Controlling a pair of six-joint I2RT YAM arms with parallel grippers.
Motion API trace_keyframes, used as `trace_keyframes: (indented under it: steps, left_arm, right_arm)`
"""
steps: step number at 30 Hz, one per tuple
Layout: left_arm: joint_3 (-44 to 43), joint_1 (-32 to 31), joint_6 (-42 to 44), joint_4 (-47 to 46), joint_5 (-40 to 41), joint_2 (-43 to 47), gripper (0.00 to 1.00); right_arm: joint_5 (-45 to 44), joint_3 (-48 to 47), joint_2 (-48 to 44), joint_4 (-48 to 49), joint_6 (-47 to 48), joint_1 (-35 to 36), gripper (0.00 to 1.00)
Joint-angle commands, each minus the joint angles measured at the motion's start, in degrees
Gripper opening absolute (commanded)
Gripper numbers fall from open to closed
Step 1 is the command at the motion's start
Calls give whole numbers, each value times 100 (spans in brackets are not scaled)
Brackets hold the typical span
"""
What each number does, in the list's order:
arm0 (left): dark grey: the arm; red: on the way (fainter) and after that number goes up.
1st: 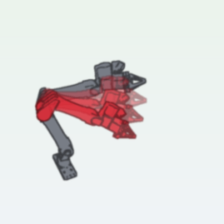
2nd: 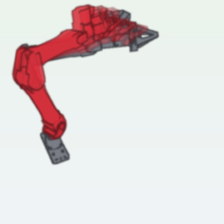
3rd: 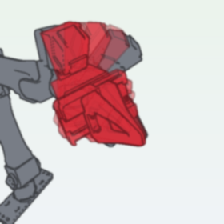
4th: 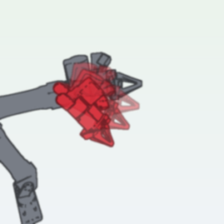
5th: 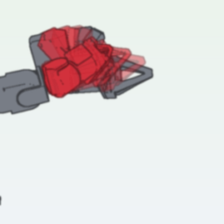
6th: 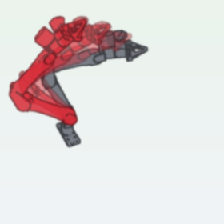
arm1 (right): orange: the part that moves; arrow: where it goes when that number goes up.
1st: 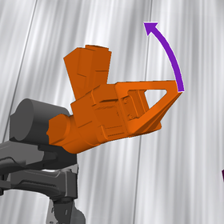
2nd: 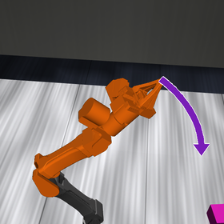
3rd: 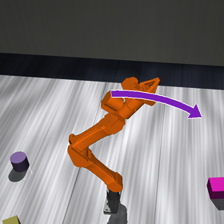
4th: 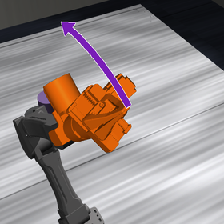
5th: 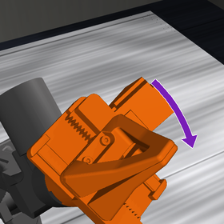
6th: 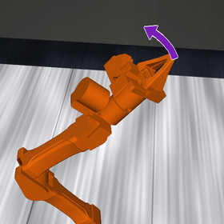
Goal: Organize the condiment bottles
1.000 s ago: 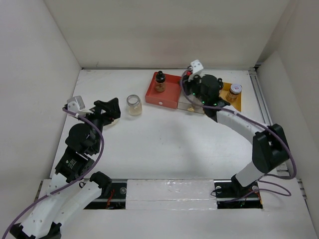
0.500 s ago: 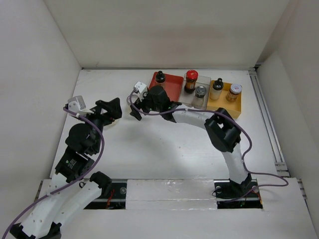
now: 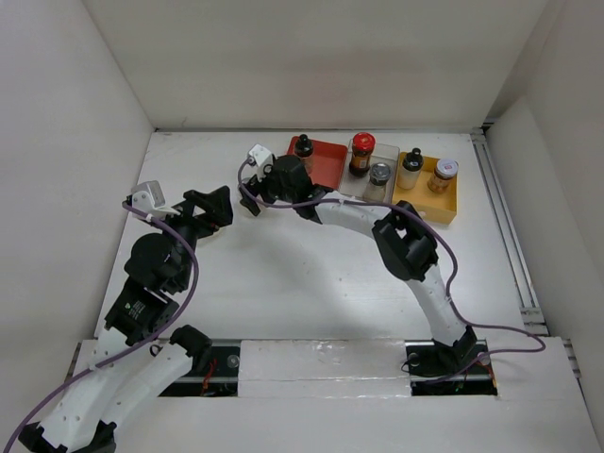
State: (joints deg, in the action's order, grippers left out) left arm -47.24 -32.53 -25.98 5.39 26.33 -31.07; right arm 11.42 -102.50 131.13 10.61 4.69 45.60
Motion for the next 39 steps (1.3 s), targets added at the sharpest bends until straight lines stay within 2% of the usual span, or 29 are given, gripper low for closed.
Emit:
trace_keyframes:
  steps: [1,6,9,10,12,15,20,25,31,39]
  left_arm:
    - [-39,1,75,-249,-66,-40,94]
    - [-39,1,75,-249,-66,-40,94]
    - [-39,1,75,-249,-66,-40,94]
    - [-39,1,75,-249,-66,-40,94]
    - [-39,1,75,-249,-119,-40,94]
    - [-39,1,75,-301,-119,-40,94]
    - [-39,1,75,-301,-119,-40,94]
    - [-39,1,75,-301,-119,-40,94]
    - [-39,1,75,-301,-172,-40,94]
    - [-39,1,75,-301,-224,-40,94]
  right_arm:
    - [18,-437,237,117,-73,62,100]
    - [-43,-683,430,239,-135,63,95]
    - [9,-754,492,353,-240,63,84]
    - [9,-754,545,432,-319,63,77]
    - [158,-684,545,696,-460,63,71]
    - [238,-622,545,907,-600,63,51]
    - [431,-10,46,1381,-714,63,50]
    - [493,721,-1220,2005,-715,63,50]
    - [607,1309,-2116,2006,-847,-534,50]
    - [168,1751,-2303,1885,-847,-1413,50]
